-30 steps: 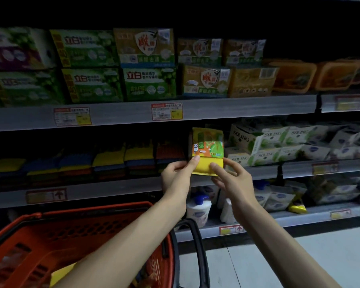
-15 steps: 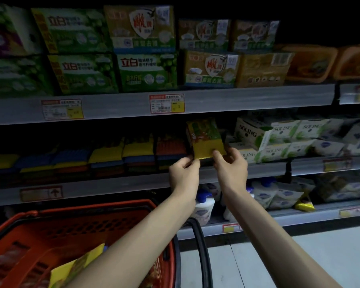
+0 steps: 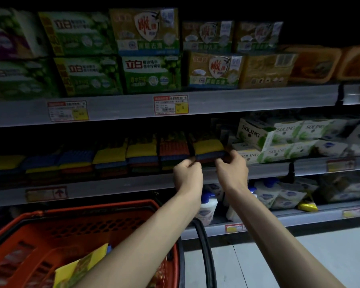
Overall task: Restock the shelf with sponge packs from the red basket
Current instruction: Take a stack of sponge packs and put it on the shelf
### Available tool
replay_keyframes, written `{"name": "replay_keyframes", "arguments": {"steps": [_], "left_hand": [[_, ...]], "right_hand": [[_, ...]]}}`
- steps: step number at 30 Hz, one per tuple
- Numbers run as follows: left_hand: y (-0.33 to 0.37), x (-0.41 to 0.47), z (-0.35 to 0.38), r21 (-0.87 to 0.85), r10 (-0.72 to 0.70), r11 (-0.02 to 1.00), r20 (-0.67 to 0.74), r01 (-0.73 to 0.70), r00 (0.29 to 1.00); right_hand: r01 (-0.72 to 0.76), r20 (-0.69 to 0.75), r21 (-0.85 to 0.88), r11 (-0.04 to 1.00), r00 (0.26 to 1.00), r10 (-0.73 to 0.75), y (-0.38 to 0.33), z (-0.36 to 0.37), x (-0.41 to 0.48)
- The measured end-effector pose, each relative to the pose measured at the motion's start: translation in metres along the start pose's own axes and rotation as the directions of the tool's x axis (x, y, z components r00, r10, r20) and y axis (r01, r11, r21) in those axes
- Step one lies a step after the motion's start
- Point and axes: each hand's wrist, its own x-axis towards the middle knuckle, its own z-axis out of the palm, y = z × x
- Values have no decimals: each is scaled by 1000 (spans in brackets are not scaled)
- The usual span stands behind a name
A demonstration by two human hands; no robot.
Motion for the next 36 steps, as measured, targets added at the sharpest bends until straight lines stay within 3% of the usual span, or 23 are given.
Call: {"name": "replay_keyframes", "arguments": {"steps": [5,8,12,15,24,36], "left_hand": [[-3,11,-12,-159,-118,981,-36,111,992],[-2,19,-21,-295,-206,938,-50,183,977],[3,25,-29,-390,-299,884,-49,258,953],[5,25,-32,-403,-331,873,-74,275,941],[3,34,-39,-415,-306,881,-132,228,943],[3,31,-38,-421,-297,880,-125,220,947]], "right_hand": [[-7,-106,4,1000,994,7,1,1,-6],[-91,-157,136,987,981,112,3,7,-11],[-356,36,410,840,926,375,7,16,-5],[-444,124,518,731,884,450,8,21,0],[-437,94,531,726,882,462,7,34,9],[-437,160,461,772,897,412,10,49,12]]}}
